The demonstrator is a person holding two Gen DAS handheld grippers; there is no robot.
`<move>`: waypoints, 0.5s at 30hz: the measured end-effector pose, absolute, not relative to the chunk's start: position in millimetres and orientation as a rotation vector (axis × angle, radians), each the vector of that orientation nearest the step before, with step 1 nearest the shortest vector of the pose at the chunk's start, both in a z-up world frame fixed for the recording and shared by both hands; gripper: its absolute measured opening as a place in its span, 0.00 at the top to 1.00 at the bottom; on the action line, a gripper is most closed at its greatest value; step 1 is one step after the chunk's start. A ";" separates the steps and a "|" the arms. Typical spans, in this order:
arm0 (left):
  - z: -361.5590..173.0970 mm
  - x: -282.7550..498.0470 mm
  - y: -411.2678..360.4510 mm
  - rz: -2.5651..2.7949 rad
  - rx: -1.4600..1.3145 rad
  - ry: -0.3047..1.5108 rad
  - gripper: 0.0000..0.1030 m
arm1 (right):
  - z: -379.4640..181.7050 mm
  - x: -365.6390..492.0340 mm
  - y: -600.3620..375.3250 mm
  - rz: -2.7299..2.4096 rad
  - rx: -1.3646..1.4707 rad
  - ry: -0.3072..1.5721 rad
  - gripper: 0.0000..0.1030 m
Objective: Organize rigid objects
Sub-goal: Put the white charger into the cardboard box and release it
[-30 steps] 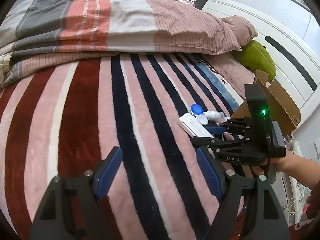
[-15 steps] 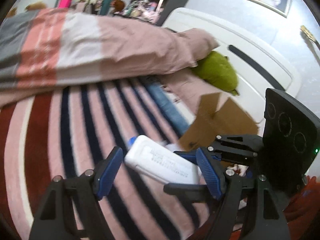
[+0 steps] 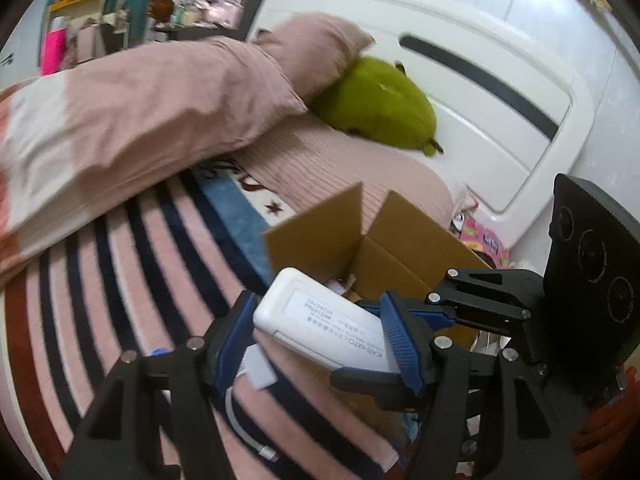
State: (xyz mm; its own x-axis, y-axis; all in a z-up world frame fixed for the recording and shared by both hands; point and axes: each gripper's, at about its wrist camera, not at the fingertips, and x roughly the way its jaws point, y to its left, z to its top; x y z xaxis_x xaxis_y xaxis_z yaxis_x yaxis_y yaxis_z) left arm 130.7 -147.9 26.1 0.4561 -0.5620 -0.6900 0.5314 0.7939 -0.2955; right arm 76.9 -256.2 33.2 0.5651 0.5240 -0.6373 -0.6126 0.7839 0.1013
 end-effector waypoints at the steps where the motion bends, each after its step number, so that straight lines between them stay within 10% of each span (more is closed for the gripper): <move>1: 24.3 135.9 -158.3 -0.679 -0.027 0.883 0.42 | 32.0 79.4 -264.7 0.659 -0.126 0.711 0.70; 15: 4.7 159.4 -218.8 -0.642 0.051 1.029 0.29 | 0.3 111.5 -319.0 0.495 -0.146 0.942 0.63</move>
